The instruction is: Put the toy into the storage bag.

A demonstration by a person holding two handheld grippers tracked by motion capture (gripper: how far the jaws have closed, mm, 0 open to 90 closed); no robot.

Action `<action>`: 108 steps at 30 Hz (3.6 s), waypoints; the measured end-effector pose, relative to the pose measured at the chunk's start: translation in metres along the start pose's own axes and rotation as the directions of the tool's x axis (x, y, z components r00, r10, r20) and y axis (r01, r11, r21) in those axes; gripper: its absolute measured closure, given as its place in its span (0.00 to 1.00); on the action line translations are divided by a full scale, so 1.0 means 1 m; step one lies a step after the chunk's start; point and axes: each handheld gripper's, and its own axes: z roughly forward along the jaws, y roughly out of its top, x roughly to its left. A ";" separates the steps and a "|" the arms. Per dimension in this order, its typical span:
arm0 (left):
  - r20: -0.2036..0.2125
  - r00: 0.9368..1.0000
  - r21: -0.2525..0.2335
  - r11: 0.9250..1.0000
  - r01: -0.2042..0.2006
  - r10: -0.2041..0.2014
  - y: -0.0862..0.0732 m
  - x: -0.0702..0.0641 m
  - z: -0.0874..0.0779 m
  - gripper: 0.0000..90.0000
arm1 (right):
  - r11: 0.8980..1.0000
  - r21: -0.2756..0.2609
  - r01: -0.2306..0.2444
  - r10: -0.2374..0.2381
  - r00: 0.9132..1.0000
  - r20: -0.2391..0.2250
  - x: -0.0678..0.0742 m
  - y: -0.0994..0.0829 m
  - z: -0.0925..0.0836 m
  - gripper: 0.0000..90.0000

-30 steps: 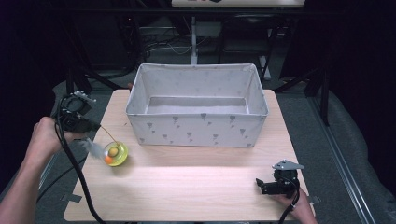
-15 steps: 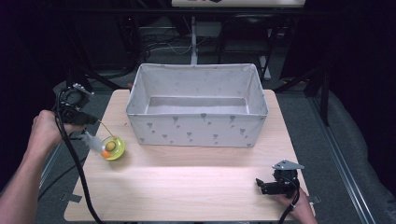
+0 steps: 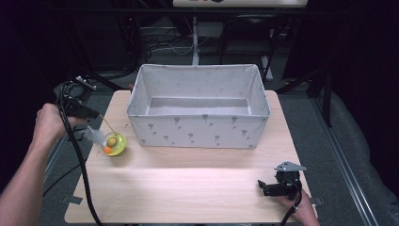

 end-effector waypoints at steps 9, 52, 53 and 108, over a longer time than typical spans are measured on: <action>-0.014 1.000 -0.008 1.000 -0.001 0.001 0.017 0.006 -0.002 0.98 | 1.000 0.000 0.000 0.000 1.000 0.000 0.000 0.000 0.000 0.00; -0.094 0.996 0.028 1.000 -0.005 0.008 0.092 0.030 -0.069 0.98 | 1.000 0.003 0.005 -0.005 1.000 -0.001 0.000 0.000 0.000 0.00; -0.100 0.995 0.030 1.000 -0.006 0.009 0.094 0.030 -0.071 0.98 | 1.000 0.003 0.005 -0.005 1.000 -0.001 0.000 0.000 0.000 0.00; -0.194 0.974 -0.017 0.993 -0.119 0.114 0.182 -0.011 -0.151 0.98 | 1.000 -0.005 -0.001 0.001 1.000 -0.001 0.000 0.000 0.000 0.00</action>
